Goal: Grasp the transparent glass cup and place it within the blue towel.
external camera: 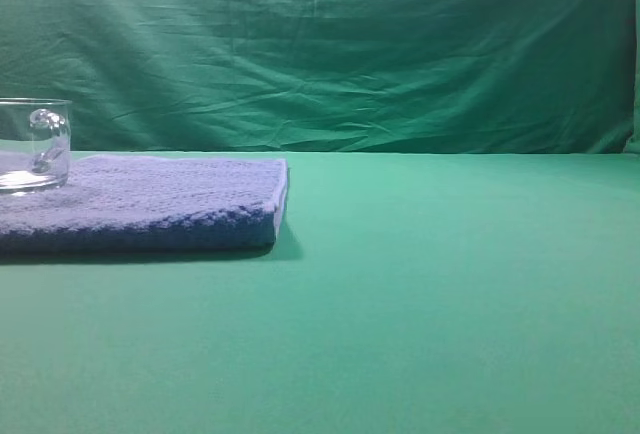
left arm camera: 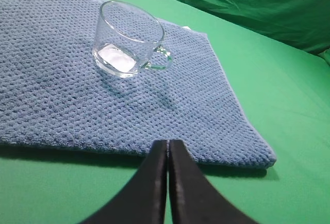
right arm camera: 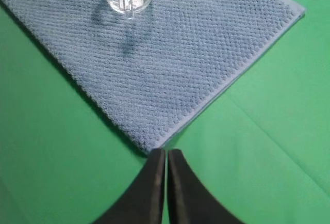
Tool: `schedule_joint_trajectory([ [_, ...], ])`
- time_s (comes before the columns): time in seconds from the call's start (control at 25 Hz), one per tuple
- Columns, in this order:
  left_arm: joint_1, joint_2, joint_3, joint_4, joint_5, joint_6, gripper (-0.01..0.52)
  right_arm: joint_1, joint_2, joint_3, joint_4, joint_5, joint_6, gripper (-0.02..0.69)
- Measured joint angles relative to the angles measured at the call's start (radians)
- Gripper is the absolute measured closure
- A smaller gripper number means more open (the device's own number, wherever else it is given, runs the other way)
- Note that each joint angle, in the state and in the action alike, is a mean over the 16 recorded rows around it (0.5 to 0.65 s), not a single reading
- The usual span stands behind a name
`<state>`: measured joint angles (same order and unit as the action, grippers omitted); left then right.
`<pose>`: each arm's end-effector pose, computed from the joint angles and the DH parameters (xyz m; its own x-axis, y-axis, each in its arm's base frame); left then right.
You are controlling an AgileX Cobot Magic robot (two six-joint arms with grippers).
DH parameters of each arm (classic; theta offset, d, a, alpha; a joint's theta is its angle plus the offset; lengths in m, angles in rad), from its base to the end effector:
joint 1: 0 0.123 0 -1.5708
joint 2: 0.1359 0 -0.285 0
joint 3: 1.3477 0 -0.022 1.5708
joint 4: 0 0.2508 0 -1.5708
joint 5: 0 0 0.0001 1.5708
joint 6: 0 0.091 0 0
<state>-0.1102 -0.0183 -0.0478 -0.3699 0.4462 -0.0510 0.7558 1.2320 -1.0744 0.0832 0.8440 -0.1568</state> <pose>0.0463 -0.0194 0.1927 -0.3397 -0.3379 -0.8777 0.1403 0.9046 -0.4026 0.1779 0.1754 0.3345 -0.5007 -0.6108 -0.6135 -0.7668 0.6417 -0.0131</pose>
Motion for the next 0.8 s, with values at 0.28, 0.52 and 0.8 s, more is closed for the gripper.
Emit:
schedule_joint_trajectory([
  [0.28,0.0,0.0,0.0,0.0,0.0,0.0,0.514,0.0,-0.075,0.067,-0.058,0.047,0.077,0.665],
  [0.52,0.0,0.0,0.0,0.0,0.0,0.0,0.514,0.0,-0.139,0.078,-0.153,0.055,0.193,0.665],
  [0.8,0.0,0.0,0.0,0.0,0.0,0.0,0.514,-0.034,-0.307,0.133,-0.256,-0.04,0.293,0.665],
])
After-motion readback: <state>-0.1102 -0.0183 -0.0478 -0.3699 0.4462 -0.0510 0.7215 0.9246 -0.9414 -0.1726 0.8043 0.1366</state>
